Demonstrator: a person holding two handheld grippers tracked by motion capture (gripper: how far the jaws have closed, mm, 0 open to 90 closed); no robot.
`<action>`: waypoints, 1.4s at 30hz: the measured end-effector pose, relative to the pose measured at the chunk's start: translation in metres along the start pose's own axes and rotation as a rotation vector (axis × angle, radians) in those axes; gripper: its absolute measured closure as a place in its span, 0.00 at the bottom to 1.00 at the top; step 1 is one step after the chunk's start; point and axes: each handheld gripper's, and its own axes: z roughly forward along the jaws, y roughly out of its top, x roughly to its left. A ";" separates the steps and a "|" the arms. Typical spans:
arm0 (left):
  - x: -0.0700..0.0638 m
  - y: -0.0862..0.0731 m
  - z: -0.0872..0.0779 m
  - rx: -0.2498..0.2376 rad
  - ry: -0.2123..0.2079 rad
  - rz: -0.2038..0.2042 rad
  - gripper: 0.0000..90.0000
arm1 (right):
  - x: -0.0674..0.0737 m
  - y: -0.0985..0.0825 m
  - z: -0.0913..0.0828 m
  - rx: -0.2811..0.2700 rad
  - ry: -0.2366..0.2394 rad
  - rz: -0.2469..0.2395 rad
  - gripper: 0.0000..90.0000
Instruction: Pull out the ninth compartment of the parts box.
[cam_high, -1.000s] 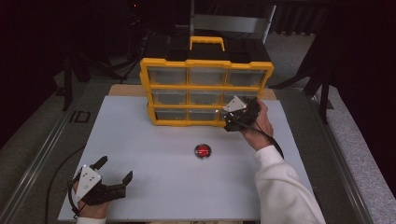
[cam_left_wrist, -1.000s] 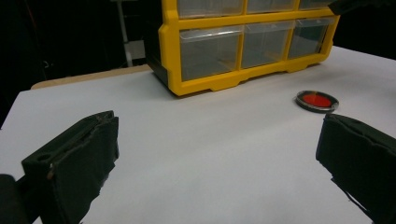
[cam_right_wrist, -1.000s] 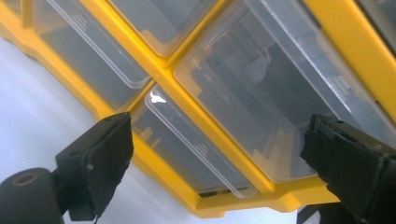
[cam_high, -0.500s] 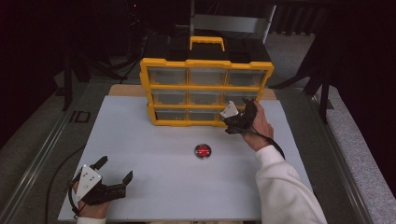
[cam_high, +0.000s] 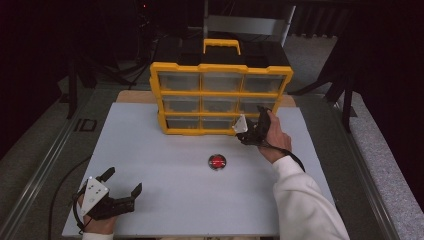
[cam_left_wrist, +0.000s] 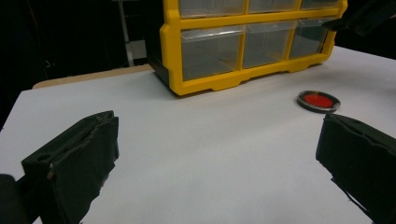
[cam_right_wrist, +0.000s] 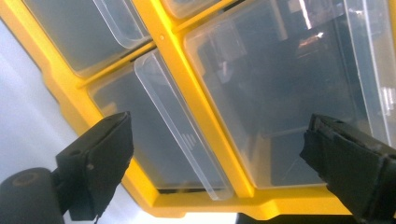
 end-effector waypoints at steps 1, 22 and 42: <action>0.000 0.000 0.000 0.000 0.000 0.000 0.00 | 0.001 0.000 0.001 0.001 -0.010 -0.009 0.09; 0.000 0.000 0.000 0.000 0.002 -0.004 0.00 | 0.022 -0.006 0.014 0.002 -0.179 -0.164 0.09; 0.003 -0.001 0.000 -0.005 0.009 -0.022 0.00 | 0.039 -0.012 0.030 -0.012 -0.377 -0.312 0.14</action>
